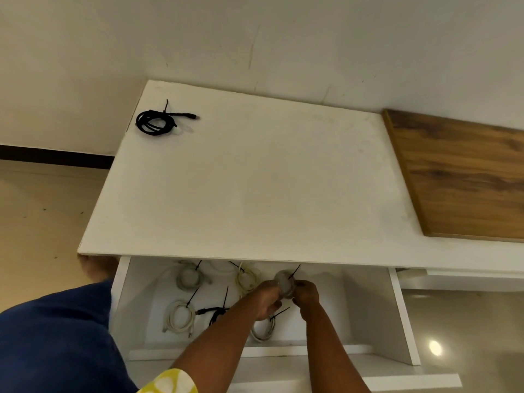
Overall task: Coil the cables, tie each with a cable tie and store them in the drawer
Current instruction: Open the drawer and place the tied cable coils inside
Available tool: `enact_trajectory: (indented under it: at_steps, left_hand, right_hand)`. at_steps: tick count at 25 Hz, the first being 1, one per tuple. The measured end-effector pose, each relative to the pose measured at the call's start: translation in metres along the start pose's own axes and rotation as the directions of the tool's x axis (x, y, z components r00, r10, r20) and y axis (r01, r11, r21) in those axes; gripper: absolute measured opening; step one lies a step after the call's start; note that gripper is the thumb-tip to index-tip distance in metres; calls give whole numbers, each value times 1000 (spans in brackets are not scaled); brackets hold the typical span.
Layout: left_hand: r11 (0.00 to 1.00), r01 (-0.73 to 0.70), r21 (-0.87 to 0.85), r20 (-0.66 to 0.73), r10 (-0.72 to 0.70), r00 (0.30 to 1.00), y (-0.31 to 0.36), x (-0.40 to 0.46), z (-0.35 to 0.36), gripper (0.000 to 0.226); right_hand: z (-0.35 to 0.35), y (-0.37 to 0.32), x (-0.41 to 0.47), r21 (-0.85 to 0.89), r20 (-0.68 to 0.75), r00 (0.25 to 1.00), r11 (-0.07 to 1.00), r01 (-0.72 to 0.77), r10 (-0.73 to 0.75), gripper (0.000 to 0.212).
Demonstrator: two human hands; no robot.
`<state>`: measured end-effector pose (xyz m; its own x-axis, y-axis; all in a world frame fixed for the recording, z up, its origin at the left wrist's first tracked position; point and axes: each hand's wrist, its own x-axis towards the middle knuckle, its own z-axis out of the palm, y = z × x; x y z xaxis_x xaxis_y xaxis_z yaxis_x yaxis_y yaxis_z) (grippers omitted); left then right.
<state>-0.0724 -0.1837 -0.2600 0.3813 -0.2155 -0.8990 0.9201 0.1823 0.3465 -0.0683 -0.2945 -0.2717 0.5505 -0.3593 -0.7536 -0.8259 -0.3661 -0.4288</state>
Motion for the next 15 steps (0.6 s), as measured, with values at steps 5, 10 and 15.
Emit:
enact_trajectory:
  at_steps: [5, 10, 15]
  left_hand:
    - [997, -17, 75, 38, 14, 999, 1, -1, 5, 25]
    - [876, -73, 478, 7, 79, 997, 15, -17, 1, 22]
    - [398, -245, 884, 202, 146, 968, 38, -63, 5, 38]
  right_hand:
    - [-4, -4, -5, 43, -9, 999, 999, 31, -31, 35]
    - [-19, -15, -18, -4, -30, 995, 996, 94, -94, 39]
    - [-35, -24, -67, 25, -105, 950, 954, 299, -295, 22]
